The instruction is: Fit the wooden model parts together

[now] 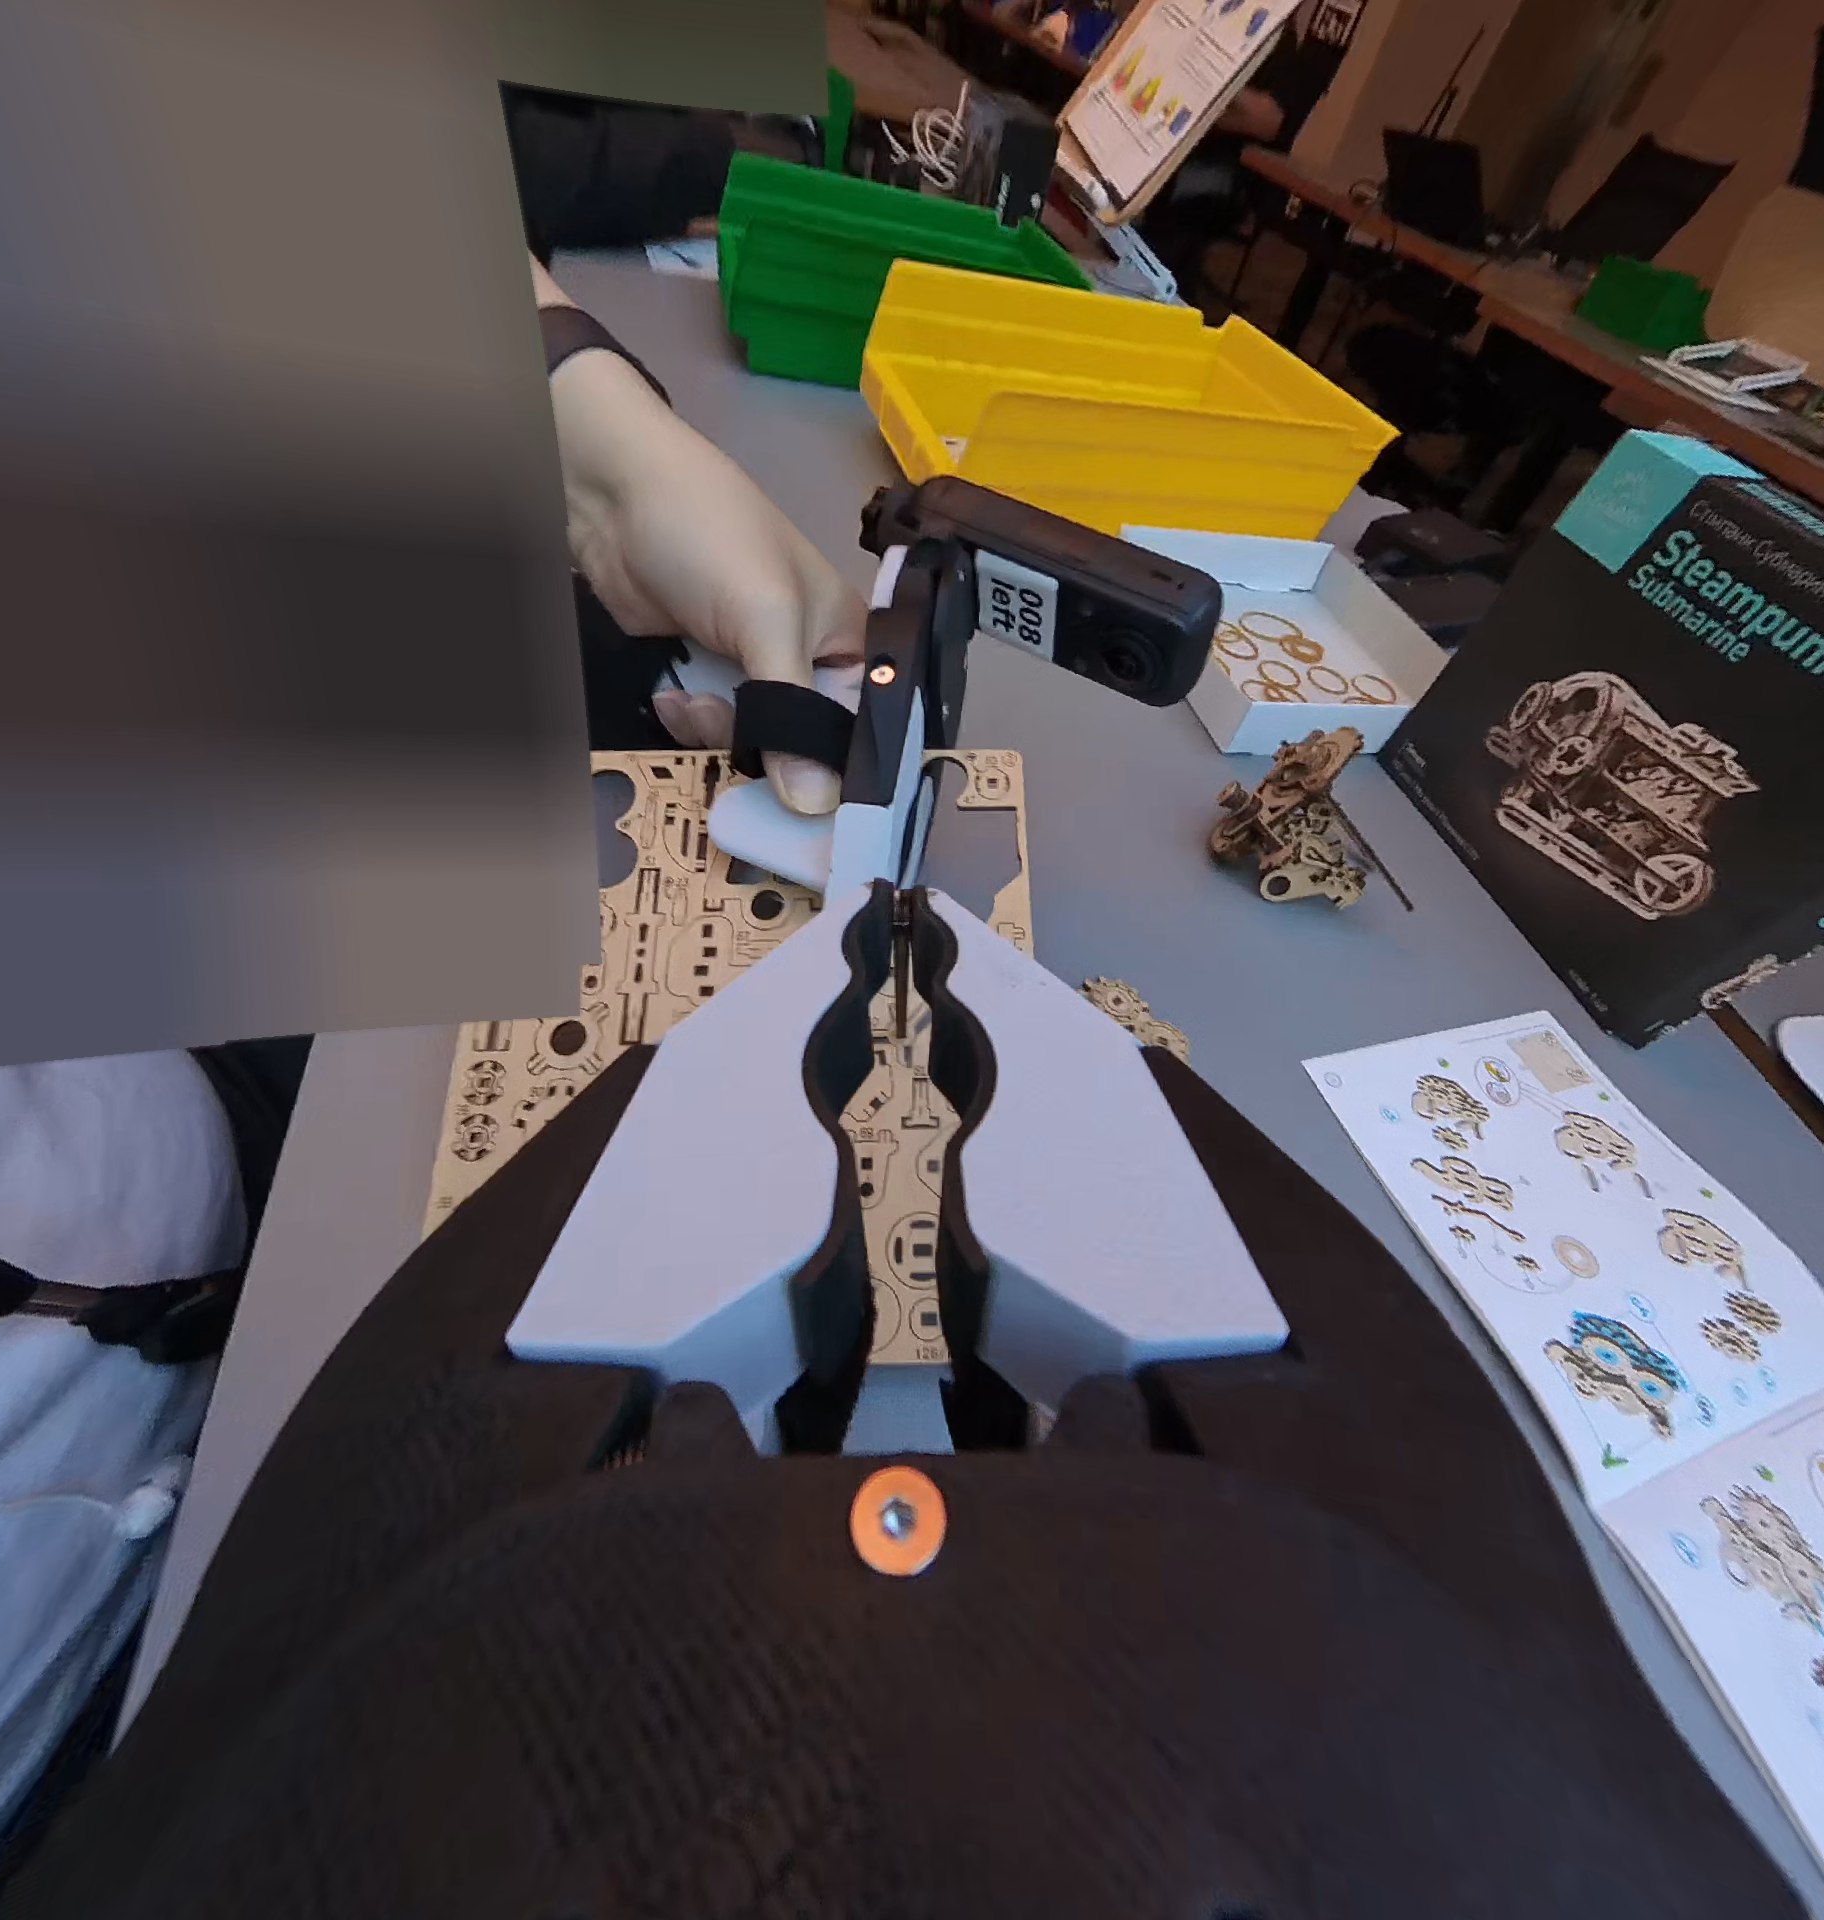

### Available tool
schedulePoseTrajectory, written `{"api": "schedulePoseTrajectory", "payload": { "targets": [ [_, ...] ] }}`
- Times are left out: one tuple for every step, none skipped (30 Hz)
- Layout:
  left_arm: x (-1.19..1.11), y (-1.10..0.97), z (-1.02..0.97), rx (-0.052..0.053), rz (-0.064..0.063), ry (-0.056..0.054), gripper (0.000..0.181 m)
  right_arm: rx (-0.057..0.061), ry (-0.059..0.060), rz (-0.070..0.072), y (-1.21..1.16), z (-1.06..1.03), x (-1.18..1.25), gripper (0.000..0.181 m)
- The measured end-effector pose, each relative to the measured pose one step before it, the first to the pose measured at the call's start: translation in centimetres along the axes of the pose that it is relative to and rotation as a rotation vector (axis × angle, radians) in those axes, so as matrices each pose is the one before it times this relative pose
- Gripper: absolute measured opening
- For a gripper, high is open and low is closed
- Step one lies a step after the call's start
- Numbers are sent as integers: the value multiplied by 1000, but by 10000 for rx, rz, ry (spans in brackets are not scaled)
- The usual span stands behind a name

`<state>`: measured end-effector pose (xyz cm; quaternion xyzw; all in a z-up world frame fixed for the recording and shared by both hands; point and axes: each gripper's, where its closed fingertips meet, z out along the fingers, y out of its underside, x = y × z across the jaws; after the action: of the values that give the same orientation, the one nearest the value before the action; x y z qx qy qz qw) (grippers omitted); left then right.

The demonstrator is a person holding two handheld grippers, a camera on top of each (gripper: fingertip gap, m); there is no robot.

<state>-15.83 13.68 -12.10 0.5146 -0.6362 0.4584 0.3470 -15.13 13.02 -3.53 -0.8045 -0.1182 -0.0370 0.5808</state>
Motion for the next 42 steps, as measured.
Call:
{"api": "schedulePoseTrajectory", "payload": {
  "targets": [
    [-204,-5,-18,106,88,-2,1,-49,140,-129,198,-43,182,1],
    [-103,-94,-105,165,-38,96,1,-49,-39,-6,316,-130,-16,1],
    [-142,-79,-157,167,-2,69,1,-75,59,97,456,-198,183,1],
    [-115,56,-179,42,36,74,1,-35,5,146,515,-196,110,1],
    [-119,85,-158,31,41,47,1,10,-87,251,467,-115,-5,1],
    [-117,129,-63,1,27,21,1,39,-30,216,372,-52,52,1],
    [-89,203,38,-55,38,6,1,86,-56,157,165,18,-28,1],
    [-100,208,120,-75,-6,4,1,74,-101,128,-89,129,-146,1],
    [-71,121,146,-33,-52,16,1,-20,-35,-66,-241,225,-143,1],
    [-53,64,157,-21,-93,16,1,-163,7,-269,-290,325,-124,1],
    [-66,63,136,-54,-76,0,1,-274,9,-320,-305,425,-115,1],
    [-79,10,117,-45,-6,-54,1,-286,-60,-316,-343,518,-207,1],
    [-85,4,99,-51,33,-111,1,-248,-85,-278,-364,556,-203,1],
    [-36,6,75,-64,80,-125,2,-201,-89,-196,-319,488,-142,1],
    [-1,41,43,-68,148,-121,2,-201,-52,-100,-149,324,8,1],
    [-15,66,-20,-60,112,-116,2,-118,-57,-42,-30,117,52,1],
    [28,30,-69,1,33,-38,2,48,-91,49,-27,-133,32,1],
    [70,39,-124,41,-43,52,2,104,-13,129,151,-350,143,1],
    [53,36,-150,61,-74,70,2,130,19,184,335,-450,176,1],
    [44,15,-174,75,-33,60,1,185,-27,190,373,-494,62,1],
    [48,26,-149,58,-22,60,1,198,80,208,392,-440,161,1],
    [61,-37,-113,72,-30,58,1,191,41,259,284,-318,69,1],
    [60,-14,-31,25,-10,46,1,192,-19,171,40,-151,-139,1],
    [30,11,61,-27,20,1,1,120,23,-23,-149,51,-205,1],
    [-18,27,137,-78,26,-56,1,-17,8,-187,-216,270,-271,1],
    [-86,24,174,-97,21,-107,1,-157,-55,-249,-209,429,-313,1],
    [-103,33,201,-111,54,-130,2,-161,-4,-283,-303,502,-164,1],
    [13,18,196,-107,36,-71,2,-113,2,-262,-394,507,-63,1],
    [55,-16,169,-79,1,-64,2,-159,-113,-146,-314,489,-149,1],
    [67,-54,110,-56,39,-71,2,-148,-103,-105,-314,419,-93,1],
    [112,-57,38,-34,35,-45,2,-148,-24,-88,-232,349,63,1],
    [24,-74,-31,6,-9,-76,2,-183,-25,-38,-94,253,85,1],
    [-30,-85,-103,38,-8,-75,2,-113,33,-35,-66,120,164,1],
    [-38,-62,-137,41,-19,-40,2,-68,38,-29,20,-2,149,1],
    [-104,-37,-187,47,-62,-40,2,-30,1,12,132,-100,101,1],
    [-88,-14,-167,53,-51,-18,2,76,43,63,144,-230,153,1],
    [-15,18,-124,36,-5,21,2,180,17,152,162,-345,151,1],
    [8,32,-98,25,14,13,2,196,10,228,283,-460,178,1],
    [38,58,-73,22,28,11,2,223,73,257,343,-569,307,1],
    [136,34,-73,26,48,71,2,280,18,334,288,-639,289,1],
    [243,-8,-70,51,10,141,1,305,-52,360,250,-643,228,1],
    [234,-31,-75,62,-27,153,1,214,-22,347,324,-574,277,1]
  ]
}}
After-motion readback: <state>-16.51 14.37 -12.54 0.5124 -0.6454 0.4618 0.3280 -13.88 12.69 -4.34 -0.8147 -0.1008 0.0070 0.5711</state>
